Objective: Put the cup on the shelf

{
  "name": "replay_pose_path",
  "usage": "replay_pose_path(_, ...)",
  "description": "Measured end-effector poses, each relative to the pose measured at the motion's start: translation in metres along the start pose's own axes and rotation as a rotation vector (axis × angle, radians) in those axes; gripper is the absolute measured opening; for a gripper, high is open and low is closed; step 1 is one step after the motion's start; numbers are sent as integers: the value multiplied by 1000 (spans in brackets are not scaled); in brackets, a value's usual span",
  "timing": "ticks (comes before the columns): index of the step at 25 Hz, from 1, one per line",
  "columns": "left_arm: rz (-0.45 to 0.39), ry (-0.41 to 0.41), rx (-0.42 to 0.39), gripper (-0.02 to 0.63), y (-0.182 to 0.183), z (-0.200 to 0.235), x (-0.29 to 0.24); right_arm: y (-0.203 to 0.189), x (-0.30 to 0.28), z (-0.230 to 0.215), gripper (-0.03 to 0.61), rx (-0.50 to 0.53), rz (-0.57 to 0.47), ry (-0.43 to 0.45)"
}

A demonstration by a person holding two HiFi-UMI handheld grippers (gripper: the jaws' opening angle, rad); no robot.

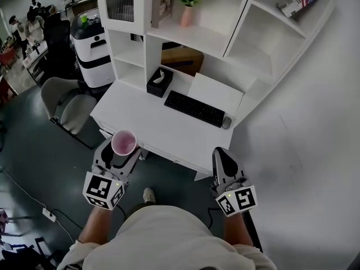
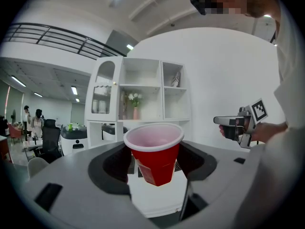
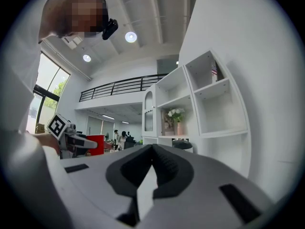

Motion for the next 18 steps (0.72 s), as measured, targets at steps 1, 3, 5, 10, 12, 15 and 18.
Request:
replay_pose_path(1, 2, -5, 0, 299, 1, 9, -7, 0, -11, 0, 5, 1, -3, -3)
replay_pose_path(3, 5, -17, 1, 299, 3, 25, -21, 2, -31, -1, 5, 6, -7, -12)
replay_pose_path(5, 7, -33, 1, 299, 4, 41, -36, 2, -50, -1, 5, 10, -10, -24)
replay_pose_path(10, -3, -70, -6, 299, 11, 72, -70, 1, -85, -2, 5, 15, -19, -54)
replay_pose_path(12, -5, -82, -1, 299, 12, 80, -82, -1, -94, -3, 5, 16, -10, -63)
replay_pose_path(15, 3, -96, 6, 299, 12, 88, -98, -5, -104, -6, 5, 15, 3, -76)
replay_pose_path(18, 12, -108, 9, 298, 11, 92, -115, -6, -114, -13, 5, 17, 3, -80)
Point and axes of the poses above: the fingertips, and each gripper's own axes: x backward along the fingers, z to its left, y out of its top, the point moved 4 cm from there along x, backward along the fingers, and after that the axes turned 4 degrees about -z, right-handed, at the moved point
